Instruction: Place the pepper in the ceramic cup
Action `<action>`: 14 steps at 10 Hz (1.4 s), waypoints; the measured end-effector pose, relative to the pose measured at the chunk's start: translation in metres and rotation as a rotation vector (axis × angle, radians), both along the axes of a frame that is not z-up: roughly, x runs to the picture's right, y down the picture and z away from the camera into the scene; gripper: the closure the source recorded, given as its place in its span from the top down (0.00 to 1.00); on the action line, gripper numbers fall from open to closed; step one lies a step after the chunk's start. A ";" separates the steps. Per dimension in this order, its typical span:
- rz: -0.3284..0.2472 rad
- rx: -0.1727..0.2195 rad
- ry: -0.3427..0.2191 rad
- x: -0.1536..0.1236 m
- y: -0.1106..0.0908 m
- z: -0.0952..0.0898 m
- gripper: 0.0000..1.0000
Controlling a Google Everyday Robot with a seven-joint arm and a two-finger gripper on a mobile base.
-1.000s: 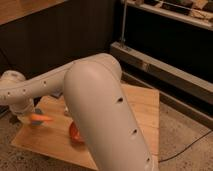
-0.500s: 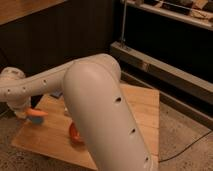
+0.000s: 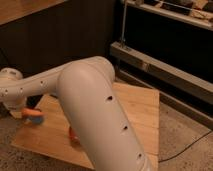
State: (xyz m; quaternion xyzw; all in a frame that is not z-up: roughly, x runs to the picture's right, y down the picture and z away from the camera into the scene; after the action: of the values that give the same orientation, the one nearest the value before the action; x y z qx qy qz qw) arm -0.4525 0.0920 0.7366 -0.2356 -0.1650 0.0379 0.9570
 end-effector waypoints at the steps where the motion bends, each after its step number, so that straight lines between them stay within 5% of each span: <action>1: -0.023 0.018 0.000 -0.004 -0.002 0.000 0.00; 4: -0.103 0.074 0.017 -0.013 -0.002 -0.006 0.00; 7: -0.113 0.080 0.017 -0.021 0.001 -0.009 0.00; 14: 0.069 0.072 0.009 0.015 -0.041 -0.013 0.00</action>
State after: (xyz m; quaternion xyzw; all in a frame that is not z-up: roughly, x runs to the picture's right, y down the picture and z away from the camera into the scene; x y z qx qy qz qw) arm -0.4374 0.0510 0.7235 -0.1949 -0.1701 0.0658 0.9637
